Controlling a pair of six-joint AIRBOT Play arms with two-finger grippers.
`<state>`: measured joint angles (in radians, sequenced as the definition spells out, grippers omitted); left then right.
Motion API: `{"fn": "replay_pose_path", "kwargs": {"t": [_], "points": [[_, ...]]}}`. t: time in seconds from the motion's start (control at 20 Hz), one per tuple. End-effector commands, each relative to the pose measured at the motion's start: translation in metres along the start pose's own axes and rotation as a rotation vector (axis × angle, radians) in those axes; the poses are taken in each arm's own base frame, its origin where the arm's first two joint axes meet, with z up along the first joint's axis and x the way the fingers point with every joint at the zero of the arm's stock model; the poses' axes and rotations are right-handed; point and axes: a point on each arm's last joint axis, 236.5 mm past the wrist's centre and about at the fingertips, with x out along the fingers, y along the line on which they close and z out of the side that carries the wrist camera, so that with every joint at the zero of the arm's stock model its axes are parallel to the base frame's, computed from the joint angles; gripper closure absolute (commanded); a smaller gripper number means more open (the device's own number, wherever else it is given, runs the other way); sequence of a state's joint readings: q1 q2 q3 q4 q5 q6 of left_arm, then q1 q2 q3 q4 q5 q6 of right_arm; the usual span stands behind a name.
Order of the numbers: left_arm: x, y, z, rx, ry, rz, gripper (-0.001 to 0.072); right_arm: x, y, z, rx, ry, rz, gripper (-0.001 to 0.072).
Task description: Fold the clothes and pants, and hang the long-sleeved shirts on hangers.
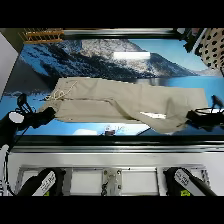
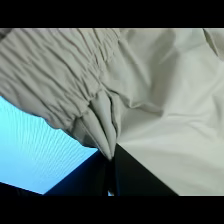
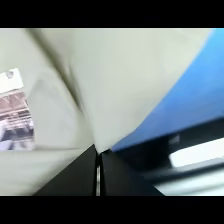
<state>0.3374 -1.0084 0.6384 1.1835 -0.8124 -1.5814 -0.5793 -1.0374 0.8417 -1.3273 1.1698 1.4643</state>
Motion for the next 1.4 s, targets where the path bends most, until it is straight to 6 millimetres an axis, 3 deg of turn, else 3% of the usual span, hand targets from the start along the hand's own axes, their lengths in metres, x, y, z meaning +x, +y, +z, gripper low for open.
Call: {"fn": "replay_pose_path", "kwargs": {"t": [0.0,0.05,0.15,0.25,0.35,0.5,0.8,0.85,0.9,0.95,1.05,1.15,1.2,1.25,1.35], "points": [[-0.009,0.006,-0.002,0.002,0.041,0.013,0.0700,-0.105,-0.021,-0.023,0.023,-0.059,-0.188,0.0706],[-0.006,0.006,-0.010,0.021,0.062,0.016,0.0700,-0.126,-0.023,-0.032,0.050,-0.093,-0.217,0.0707],[0.000,0.002,-0.025,0.067,0.102,0.017,0.0700,-0.144,-0.025,-0.047,0.084,-0.108,-0.238,0.0707],[0.004,-0.007,-0.037,0.104,0.127,0.008,0.0700,-0.140,-0.021,-0.056,0.087,-0.053,-0.224,0.0707],[0.006,-0.014,-0.040,0.130,0.134,0.000,0.0700,-0.125,-0.017,-0.050,0.066,0.003,-0.223,0.0707],[0.006,-0.015,-0.041,0.135,0.134,-0.002,0.0700,-0.087,-0.001,0.000,0.018,0.033,-0.218,0.0707],[0.005,-0.015,-0.045,0.135,0.152,-0.001,0.0700,0.030,0.083,0.139,-0.136,0.040,-0.175,0.0694],[0.005,-0.015,-0.045,0.135,0.152,-0.001,0.0700,0.042,0.099,0.155,-0.157,0.024,-0.160,0.0620],[0.005,-0.015,-0.046,0.135,0.155,-0.001,0.0700,0.049,0.115,0.168,-0.177,0.004,-0.141,0.0339],[0.005,-0.015,-0.046,0.135,0.157,-0.001,0.0700,0.049,0.127,0.179,-0.202,-0.020,-0.129,0.0144],[0.005,-0.015,-0.046,0.135,0.157,-0.001,0.0700,0.030,0.138,0.191,-0.312,-0.069,-0.114,0.0142],[0.005,-0.015,-0.046,0.135,0.157,-0.001,0.0700,0.008,0.117,0.189,-0.354,-0.059,-0.132,0.0154],[0.005,-0.015,-0.046,0.135,0.157,-0.002,0.0700,0.003,0.094,0.181,-0.308,-0.034,-0.137,0.0276],[0.005,-0.014,-0.047,0.134,0.162,-0.001,0.0700,0.001,0.068,0.168,-0.260,-0.001,-0.153,0.0356],[0.005,-0.014,-0.050,0.135,0.173,-0.001,0.0700,0.008,0.006,0.120,-0.136,0.096,-0.181,0.0338]]}}
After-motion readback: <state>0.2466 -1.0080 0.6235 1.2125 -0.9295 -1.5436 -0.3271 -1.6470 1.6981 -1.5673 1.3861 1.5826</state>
